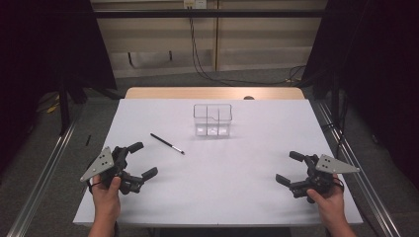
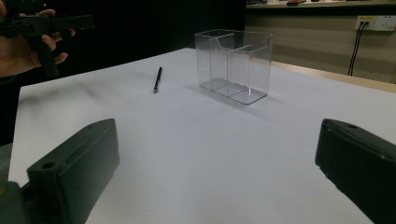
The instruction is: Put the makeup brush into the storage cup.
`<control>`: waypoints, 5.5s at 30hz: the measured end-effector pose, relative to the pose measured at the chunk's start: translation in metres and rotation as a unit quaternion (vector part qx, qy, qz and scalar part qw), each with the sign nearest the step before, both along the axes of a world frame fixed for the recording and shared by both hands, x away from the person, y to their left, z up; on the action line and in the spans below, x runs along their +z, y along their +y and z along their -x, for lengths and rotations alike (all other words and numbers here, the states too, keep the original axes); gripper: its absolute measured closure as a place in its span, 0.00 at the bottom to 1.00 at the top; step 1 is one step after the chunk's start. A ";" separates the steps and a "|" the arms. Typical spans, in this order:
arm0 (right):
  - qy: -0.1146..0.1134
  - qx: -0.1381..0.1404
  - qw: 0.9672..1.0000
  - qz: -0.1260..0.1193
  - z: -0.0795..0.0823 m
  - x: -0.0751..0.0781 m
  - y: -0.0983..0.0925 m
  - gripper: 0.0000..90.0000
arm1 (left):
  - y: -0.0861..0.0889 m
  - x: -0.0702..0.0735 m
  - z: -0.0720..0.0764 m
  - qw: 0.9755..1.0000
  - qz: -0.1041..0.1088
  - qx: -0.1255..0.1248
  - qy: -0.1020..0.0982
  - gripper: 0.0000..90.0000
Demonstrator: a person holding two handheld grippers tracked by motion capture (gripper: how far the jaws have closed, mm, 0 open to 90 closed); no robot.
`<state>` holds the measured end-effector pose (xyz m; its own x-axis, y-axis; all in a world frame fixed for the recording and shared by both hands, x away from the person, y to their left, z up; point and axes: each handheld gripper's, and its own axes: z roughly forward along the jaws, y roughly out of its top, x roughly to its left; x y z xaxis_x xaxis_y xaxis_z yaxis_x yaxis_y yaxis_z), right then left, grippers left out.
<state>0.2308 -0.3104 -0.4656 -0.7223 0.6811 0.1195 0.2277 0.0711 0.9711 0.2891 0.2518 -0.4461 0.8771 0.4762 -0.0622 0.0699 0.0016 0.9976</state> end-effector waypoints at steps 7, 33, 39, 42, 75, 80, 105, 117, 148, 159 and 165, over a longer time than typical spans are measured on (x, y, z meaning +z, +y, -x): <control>0.000 0.003 1.000 0.003 0.000 0.000 0.001 0.00 | -0.003 0.002 -0.004 1.000 -0.005 0.001 -0.003 0.00; -0.007 0.009 1.000 0.006 0.004 0.002 0.001 0.00 | -0.028 0.006 -0.044 0.999 -0.035 0.006 -0.004 0.00; -0.007 0.011 1.000 0.008 0.005 0.002 0.000 0.00 | -0.035 0.004 -0.054 0.999 -0.041 0.007 0.000 0.00; -0.009 0.012 1.000 0.009 0.006 0.003 0.000 0.00 | -0.039 0.004 -0.060 0.999 -0.049 0.009 0.002 0.00; -0.012 0.021 1.000 0.016 0.006 0.003 0.000 0.00 | -0.054 -0.001 -0.109 0.993 -0.112 0.030 0.027 0.00; -0.012 0.022 1.000 0.017 0.006 0.004 -0.001 0.00 | -0.057 0.000 -0.114 0.990 -0.138 0.031 0.030 0.00; -0.009 0.028 0.999 0.023 0.006 0.003 0.001 0.00 | -0.070 0.008 -0.136 0.959 -0.272 0.007 0.083 0.00; -0.008 0.029 0.999 0.024 0.006 0.002 0.001 0.00 | -0.078 0.005 -0.147 0.924 -0.360 -0.015 0.132 0.00; -0.007 0.031 0.999 0.025 0.005 0.002 0.000 0.00 | -0.092 0.001 -0.163 0.858 -0.479 -0.059 0.176 0.00; -0.006 0.034 0.999 0.025 0.005 0.001 0.000 0.00 | -0.093 -0.002 -0.166 0.843 -0.502 -0.065 0.183 0.00; -0.006 0.035 0.999 0.026 0.005 0.001 0.000 0.00 | -0.092 -0.003 -0.167 0.837 -0.510 -0.063 0.188 0.00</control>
